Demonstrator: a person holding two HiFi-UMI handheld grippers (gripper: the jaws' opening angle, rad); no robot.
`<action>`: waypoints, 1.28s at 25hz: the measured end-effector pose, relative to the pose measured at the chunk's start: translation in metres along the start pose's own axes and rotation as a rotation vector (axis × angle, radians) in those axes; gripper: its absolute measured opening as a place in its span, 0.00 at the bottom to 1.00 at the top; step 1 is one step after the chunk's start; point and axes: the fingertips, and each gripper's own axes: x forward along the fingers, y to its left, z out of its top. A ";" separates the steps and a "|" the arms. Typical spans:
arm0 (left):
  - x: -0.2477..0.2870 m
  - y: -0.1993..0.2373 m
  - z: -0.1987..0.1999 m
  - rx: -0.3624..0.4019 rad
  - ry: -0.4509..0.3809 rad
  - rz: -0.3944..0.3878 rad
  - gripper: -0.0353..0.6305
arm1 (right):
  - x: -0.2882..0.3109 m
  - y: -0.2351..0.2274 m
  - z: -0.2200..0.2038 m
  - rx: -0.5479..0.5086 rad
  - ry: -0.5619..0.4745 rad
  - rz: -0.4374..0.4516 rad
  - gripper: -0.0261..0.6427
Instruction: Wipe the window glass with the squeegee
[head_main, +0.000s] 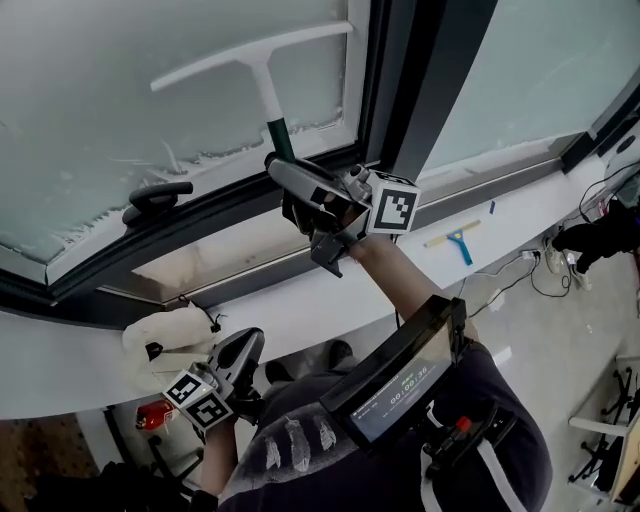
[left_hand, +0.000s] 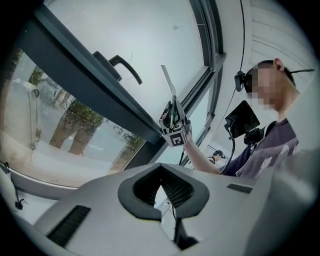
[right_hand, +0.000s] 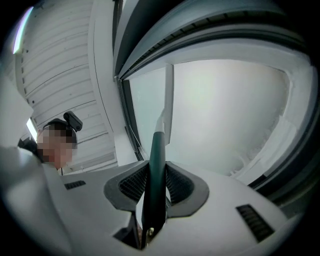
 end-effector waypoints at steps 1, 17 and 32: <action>0.000 -0.002 -0.003 -0.005 0.002 0.003 0.06 | -0.001 0.003 -0.001 -0.008 0.006 -0.001 0.18; -0.071 0.018 0.006 0.005 0.007 -0.113 0.06 | -0.007 0.089 -0.052 -0.174 -0.079 -0.055 0.18; -0.056 0.003 -0.026 0.001 0.136 -0.300 0.06 | -0.108 0.089 -0.145 -0.039 -0.154 -0.402 0.18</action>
